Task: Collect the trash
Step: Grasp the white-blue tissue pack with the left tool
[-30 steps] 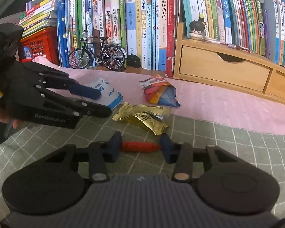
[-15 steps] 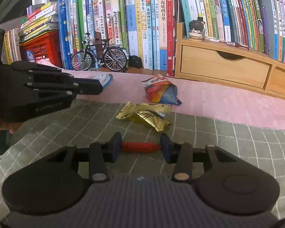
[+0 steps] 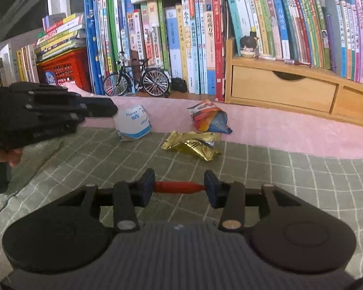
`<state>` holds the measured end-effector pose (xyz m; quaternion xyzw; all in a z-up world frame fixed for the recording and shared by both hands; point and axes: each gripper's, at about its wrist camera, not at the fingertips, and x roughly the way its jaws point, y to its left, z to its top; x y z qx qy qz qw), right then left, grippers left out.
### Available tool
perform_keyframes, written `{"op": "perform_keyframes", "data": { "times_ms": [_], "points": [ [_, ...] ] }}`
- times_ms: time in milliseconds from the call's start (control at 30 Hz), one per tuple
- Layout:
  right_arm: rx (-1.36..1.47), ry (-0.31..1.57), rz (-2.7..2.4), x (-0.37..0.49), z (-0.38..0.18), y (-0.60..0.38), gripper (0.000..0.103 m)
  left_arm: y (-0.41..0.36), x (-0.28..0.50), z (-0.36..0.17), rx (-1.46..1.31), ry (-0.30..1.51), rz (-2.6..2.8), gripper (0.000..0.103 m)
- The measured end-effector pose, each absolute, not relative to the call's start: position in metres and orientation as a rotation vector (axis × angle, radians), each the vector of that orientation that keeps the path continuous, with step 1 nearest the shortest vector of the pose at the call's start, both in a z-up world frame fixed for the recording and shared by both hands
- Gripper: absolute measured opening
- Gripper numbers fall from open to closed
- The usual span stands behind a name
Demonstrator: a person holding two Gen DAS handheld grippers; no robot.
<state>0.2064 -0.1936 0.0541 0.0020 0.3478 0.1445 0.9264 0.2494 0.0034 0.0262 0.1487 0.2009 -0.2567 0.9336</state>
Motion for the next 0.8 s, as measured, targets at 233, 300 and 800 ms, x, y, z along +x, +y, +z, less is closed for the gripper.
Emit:
{"op": "perform_keyframes", "data": {
  "times_ms": [233,300,800],
  "points": [
    [0.004,0.692,0.301,0.205,0.055,-0.2,0.048,0.003,0.269,0.026,0.502,0.506,-0.608,0.088],
    [0.02,0.689,0.308,0.205,0.052,-0.202,0.048,0.01,0.284,0.025,0.477,0.593,-0.6,0.089],
    [0.031,0.67,0.346,0.197,0.052,-0.2,0.048,-0.01,0.327,0.037,-0.235,0.84,-0.121,0.091]
  ]
}}
